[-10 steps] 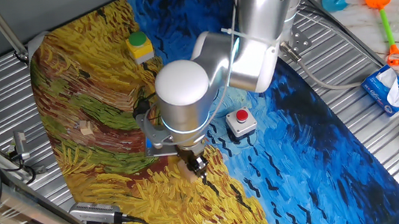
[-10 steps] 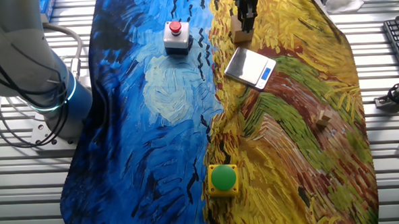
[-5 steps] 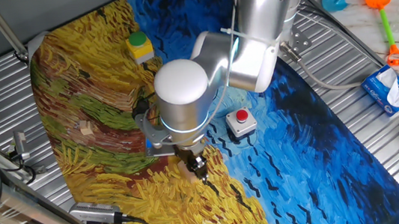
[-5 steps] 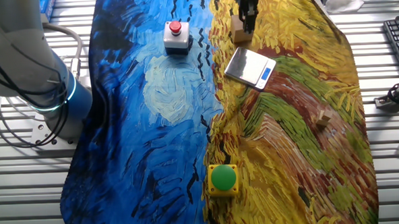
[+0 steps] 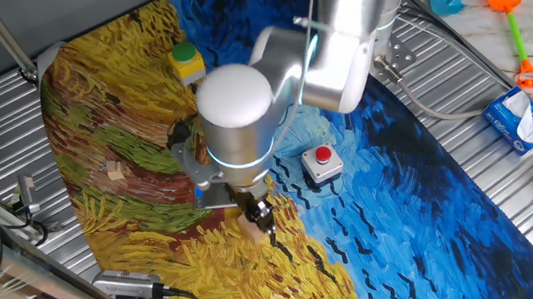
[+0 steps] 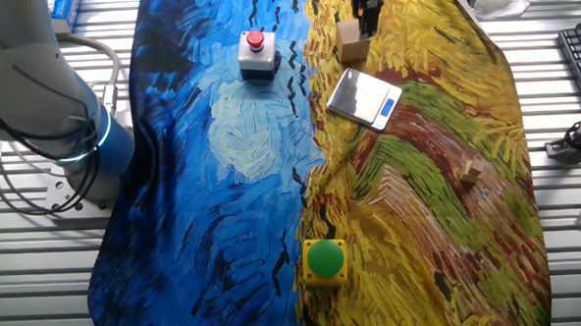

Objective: Remove the object from the scale

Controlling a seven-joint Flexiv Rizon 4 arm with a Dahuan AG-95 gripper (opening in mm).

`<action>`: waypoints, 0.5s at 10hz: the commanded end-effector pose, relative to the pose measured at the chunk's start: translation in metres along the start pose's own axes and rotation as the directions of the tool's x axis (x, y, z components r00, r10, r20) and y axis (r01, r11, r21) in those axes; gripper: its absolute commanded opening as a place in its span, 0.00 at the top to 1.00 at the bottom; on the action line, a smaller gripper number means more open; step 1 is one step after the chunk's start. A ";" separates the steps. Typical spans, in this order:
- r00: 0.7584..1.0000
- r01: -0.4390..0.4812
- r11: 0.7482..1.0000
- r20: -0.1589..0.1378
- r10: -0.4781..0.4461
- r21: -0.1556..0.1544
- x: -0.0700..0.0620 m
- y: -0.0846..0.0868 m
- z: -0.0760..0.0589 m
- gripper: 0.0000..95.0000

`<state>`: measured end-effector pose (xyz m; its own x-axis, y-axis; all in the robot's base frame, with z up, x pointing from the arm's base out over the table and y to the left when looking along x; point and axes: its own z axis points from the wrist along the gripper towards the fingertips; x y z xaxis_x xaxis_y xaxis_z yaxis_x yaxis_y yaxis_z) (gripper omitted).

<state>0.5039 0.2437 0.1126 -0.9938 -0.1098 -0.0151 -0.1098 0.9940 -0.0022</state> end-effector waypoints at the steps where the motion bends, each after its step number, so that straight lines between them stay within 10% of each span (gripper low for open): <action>1: 0.999 0.005 1.000 -0.035 -0.004 0.019 0.002 -0.005 -0.023 0.80; 2: 0.999 -0.024 1.000 -0.030 0.025 0.019 0.003 -0.006 -0.032 1.00; 5: 0.997 0.001 1.000 -0.083 -0.003 -0.029 0.006 -0.009 -0.052 1.00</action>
<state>0.4980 0.2324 0.1644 -0.9945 -0.0870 0.0587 -0.0876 0.9961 -0.0065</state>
